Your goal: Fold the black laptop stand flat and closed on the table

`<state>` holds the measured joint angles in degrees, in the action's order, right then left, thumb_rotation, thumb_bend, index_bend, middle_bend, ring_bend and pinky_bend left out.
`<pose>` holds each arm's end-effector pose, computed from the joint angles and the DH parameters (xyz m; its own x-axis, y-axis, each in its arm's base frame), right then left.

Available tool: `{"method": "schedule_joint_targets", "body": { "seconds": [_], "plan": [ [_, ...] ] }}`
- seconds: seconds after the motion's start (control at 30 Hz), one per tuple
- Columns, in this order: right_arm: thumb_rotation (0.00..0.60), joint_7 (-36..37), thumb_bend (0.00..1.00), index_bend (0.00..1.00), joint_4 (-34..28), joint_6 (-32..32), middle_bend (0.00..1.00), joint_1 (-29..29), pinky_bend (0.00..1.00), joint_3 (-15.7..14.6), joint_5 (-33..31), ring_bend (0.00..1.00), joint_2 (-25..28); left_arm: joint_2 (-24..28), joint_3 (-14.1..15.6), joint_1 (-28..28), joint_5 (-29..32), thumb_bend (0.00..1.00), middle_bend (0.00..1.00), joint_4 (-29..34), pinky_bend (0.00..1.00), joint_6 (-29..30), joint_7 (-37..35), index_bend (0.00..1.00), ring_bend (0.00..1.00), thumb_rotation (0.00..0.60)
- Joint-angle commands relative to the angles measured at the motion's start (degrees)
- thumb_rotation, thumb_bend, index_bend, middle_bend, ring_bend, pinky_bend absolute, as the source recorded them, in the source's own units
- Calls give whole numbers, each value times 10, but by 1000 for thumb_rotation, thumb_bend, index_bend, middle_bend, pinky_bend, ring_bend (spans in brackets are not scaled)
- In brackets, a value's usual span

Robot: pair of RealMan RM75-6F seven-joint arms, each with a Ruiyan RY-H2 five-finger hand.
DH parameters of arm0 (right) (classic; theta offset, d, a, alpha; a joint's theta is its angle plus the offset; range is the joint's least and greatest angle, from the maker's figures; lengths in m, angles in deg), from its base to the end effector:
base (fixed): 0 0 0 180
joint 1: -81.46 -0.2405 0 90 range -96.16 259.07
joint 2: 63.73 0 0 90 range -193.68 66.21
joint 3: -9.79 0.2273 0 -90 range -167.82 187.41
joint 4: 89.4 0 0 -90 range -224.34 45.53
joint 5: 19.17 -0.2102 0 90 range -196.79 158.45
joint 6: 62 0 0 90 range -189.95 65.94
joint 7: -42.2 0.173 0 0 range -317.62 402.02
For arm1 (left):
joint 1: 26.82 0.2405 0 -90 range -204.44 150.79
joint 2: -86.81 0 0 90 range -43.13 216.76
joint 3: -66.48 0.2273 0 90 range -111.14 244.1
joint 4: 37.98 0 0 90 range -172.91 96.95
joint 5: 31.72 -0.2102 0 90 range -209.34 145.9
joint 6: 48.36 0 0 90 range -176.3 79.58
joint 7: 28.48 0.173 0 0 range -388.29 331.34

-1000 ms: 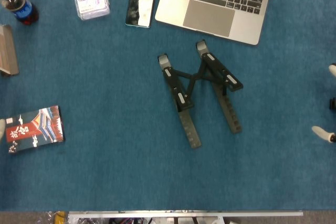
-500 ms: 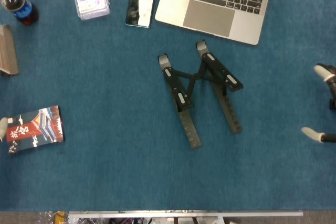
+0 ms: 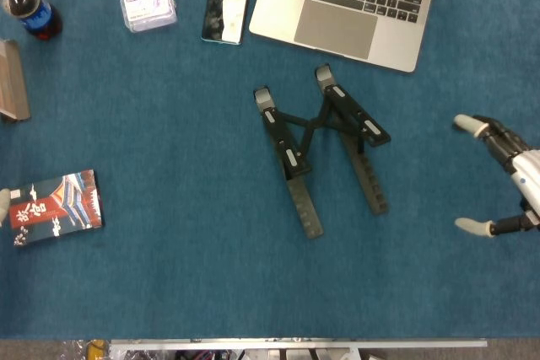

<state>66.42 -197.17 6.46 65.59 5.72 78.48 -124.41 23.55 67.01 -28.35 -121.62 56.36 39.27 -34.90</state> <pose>-0.1896 -0.2005 0.0700 -0.0726 -0.4729 0.8781 -0.9626 -0.1971 -0.1857 -0.2821 0.1784 0.1405 0.2760 0.0426 0.9602 0.9612 -0.0176 -0.2754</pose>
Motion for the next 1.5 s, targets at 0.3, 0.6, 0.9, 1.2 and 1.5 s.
{"method": "schedule_joint_targets", "body": {
  "seconds": [0.3, 0.6, 0.9, 1.2, 1.5],
  "plan": [
    [600, 77, 0, 85, -8, -90, 250, -68, 224, -30, 29, 109, 22, -1, -1, -3, 1, 350, 38, 5, 0, -4, 8, 17, 0, 600],
    [600, 85, 0, 102, 0, -156, 250, -118, 224, -29, 15, 109, -6, 1, 0, -2, 3, 351, 38, 4, 0, -3, 7, 16, 0, 600],
    [600, 87, 0, 103, 39, -220, 250, -168, 224, -1, -38, 108, -62, 3, 0, -4, 5, 350, 38, -5, 0, -8, -6, 17, 0, 600],
    [600, 65, 0, 105, 70, -255, 236, -211, 224, 39, -87, 109, -107, 8, 1, -7, 2, 351, 38, -15, 0, -11, -17, 16, 0, 600],
    [600, 20, 0, 108, 77, -273, 234, -245, 224, 75, -129, 109, -128, 20, 7, -16, -19, 350, 39, -14, 0, -17, -8, 17, 0, 600]
  ]
}}
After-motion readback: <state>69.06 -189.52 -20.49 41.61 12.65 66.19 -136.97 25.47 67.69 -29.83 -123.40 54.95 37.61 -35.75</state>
